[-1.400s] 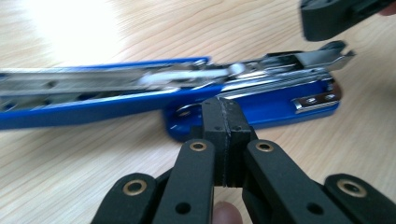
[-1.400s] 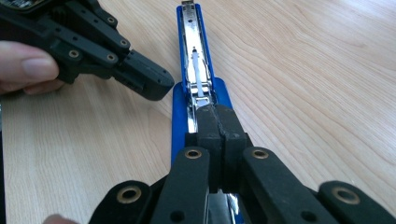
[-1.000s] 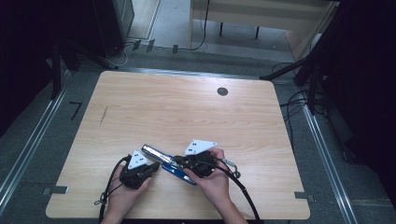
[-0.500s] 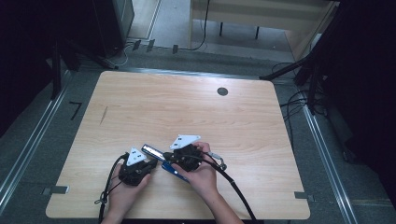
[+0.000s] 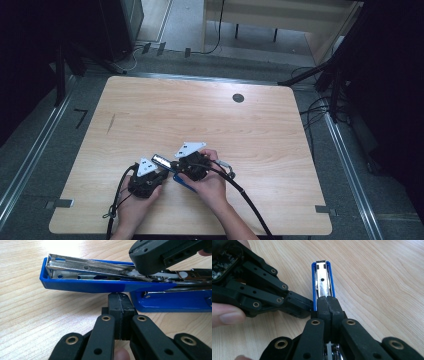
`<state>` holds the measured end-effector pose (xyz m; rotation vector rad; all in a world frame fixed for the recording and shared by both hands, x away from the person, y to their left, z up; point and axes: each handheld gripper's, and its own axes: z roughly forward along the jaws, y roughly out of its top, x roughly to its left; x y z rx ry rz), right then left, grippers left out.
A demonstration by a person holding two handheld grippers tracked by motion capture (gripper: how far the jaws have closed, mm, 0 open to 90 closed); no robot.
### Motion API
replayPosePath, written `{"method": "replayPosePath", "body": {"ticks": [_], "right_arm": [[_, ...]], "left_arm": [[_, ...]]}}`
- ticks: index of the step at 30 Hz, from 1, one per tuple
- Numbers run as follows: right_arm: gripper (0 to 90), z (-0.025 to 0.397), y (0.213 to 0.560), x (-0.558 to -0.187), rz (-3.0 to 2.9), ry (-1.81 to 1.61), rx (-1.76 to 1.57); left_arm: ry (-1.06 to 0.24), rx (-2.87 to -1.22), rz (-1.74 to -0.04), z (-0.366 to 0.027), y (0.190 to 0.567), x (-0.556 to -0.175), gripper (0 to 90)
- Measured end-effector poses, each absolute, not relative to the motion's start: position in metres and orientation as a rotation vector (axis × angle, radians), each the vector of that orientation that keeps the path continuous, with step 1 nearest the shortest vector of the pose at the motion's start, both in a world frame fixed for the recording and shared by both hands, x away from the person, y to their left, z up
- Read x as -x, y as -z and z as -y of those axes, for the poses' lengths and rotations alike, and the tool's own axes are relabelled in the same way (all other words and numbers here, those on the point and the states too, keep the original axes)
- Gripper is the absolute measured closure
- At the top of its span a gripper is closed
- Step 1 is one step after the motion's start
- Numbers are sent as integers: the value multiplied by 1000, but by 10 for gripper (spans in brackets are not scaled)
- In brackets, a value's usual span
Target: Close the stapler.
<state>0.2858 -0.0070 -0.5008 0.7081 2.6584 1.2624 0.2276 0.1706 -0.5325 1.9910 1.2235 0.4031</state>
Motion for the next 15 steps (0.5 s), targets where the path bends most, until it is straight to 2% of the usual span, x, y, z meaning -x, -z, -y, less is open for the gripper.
{"method": "replayPosePath", "body": {"ticks": [15], "right_arm": [[900,5,497,-285,-2658,-1273,-705]], "left_arm": [[-435,-1966,-1207,-170,529,-225,900]]}}
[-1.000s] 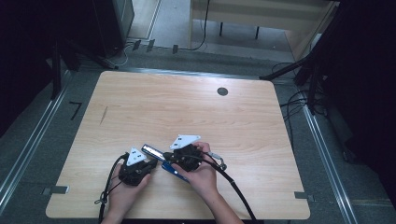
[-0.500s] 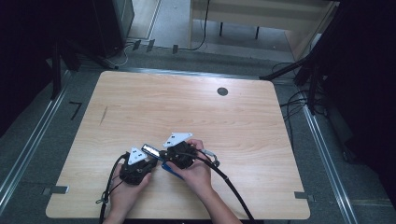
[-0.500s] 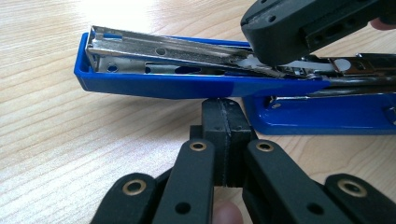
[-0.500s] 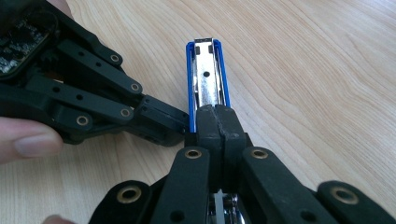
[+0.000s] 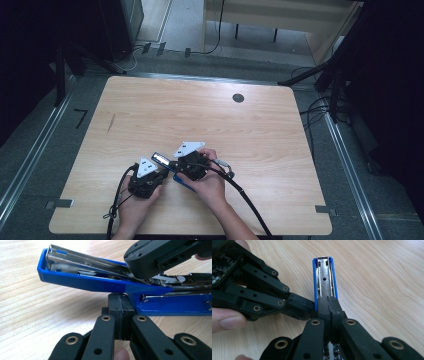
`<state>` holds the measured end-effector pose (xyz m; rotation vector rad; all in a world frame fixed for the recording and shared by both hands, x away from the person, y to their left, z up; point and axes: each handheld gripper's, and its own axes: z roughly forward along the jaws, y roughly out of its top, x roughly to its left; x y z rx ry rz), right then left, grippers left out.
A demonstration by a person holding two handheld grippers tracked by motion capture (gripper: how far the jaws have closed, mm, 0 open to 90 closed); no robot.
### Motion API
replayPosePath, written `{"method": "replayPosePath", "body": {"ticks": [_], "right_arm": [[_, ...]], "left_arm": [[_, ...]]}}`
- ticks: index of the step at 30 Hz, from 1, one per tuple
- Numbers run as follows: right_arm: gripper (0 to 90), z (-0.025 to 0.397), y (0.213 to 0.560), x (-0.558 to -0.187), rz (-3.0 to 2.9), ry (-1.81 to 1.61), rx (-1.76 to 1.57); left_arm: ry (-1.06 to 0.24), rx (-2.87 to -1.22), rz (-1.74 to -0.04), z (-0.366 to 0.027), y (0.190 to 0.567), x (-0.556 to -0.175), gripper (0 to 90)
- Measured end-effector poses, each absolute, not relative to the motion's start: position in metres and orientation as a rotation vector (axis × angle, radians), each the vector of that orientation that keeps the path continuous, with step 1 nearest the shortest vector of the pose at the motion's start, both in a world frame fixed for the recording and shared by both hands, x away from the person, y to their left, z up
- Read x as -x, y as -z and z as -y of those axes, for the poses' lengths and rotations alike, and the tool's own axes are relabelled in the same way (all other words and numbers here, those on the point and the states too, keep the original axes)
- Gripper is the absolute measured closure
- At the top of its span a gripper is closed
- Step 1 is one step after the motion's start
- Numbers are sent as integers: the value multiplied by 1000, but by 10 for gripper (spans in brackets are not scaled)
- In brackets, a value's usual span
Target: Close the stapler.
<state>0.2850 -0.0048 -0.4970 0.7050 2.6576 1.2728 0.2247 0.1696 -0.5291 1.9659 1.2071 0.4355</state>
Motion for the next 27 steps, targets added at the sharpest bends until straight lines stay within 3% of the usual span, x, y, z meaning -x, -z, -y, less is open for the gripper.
{"method": "replayPosePath", "body": {"ticks": [27], "right_arm": [[900,22,480,-274,-2589,-1348,-694]], "left_arm": [[-319,-1995,-972,-134,529,-198,900]]}}
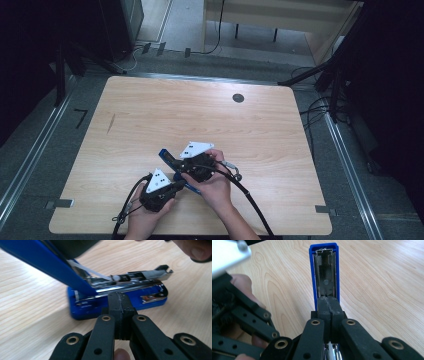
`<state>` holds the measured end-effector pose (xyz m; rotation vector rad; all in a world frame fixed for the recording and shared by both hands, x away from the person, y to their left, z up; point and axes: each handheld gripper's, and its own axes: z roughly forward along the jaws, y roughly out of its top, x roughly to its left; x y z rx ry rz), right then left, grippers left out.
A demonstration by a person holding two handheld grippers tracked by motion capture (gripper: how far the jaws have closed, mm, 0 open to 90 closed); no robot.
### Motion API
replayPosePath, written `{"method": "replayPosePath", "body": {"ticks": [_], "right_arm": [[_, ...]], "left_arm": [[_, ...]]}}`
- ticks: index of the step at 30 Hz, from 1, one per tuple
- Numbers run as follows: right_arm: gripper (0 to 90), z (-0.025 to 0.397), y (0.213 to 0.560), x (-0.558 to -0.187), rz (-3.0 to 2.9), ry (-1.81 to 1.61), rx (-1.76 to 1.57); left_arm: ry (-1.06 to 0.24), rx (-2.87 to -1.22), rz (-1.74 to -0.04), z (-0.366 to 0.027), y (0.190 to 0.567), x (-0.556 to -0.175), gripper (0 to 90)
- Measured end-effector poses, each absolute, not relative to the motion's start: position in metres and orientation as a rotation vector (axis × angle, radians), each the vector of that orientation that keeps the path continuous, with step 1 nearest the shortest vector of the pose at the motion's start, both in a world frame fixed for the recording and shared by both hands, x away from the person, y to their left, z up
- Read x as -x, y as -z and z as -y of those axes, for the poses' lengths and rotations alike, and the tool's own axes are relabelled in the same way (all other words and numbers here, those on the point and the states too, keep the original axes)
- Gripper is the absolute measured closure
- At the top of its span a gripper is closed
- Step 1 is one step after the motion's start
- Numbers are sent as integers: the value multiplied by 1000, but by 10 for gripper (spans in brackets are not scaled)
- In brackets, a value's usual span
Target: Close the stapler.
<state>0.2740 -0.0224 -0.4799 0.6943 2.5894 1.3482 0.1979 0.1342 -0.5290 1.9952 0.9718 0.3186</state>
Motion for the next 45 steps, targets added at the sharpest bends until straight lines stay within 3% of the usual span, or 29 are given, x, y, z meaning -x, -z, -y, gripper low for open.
{"method": "replayPosePath", "body": {"ticks": [10,45], "right_arm": [[900,37,475,-269,-2564,-1391,-695],[900,77,460,-255,-2490,-1476,-733]], "left_arm": [[-348,-2041,-906,-116,532,-200,900],[-364,-2059,-928,-111,533,-201,900]]}}
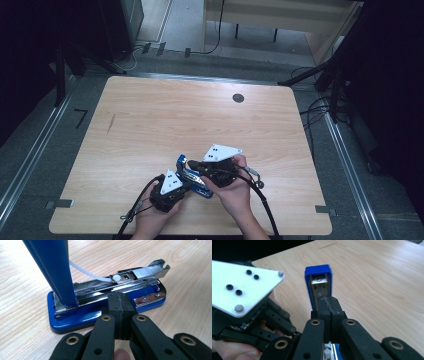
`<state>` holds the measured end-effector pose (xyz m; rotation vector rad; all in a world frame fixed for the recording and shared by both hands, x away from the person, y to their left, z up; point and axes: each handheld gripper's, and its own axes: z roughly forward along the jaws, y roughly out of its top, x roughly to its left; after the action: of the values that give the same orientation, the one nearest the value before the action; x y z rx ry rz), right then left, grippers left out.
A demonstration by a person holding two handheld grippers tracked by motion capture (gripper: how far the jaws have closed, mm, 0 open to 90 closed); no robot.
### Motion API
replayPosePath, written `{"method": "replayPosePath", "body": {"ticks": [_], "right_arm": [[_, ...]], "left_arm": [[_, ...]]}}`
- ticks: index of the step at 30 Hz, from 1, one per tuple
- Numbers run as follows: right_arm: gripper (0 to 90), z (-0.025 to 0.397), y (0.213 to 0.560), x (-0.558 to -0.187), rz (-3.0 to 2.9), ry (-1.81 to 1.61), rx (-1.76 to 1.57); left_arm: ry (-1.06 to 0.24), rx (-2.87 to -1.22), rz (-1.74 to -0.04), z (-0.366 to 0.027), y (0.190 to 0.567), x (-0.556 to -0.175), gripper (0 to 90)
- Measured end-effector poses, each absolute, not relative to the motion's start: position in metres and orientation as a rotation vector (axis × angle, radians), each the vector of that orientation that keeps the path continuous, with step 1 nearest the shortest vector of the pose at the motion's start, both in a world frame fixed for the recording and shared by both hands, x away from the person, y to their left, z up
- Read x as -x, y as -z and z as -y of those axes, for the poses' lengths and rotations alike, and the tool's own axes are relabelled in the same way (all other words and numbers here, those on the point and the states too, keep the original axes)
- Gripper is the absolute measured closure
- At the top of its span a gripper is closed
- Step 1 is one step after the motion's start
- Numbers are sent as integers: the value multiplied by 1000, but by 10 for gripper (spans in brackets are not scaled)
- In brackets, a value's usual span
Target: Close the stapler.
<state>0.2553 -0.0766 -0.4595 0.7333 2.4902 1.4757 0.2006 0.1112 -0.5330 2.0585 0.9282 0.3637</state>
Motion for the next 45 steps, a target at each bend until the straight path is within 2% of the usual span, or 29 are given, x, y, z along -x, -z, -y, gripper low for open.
{"method": "replayPosePath", "body": {"ticks": [7,19,28,45], "right_arm": [[900,80,447,-258,-2422,-1502,-756],[900,52,419,-267,-2400,-1496,-708],[900,45,427,-267,-2460,-1468,-683],[900,91,444,-248,-2441,-1461,-731]], "left_arm": [[-366,-2062,-924,-111,533,-200,900],[-365,-2060,-920,-111,533,-200,900],[-366,-2061,-920,-111,533,-200,900],[-362,-2073,-901,-111,533,-198,900]]}}
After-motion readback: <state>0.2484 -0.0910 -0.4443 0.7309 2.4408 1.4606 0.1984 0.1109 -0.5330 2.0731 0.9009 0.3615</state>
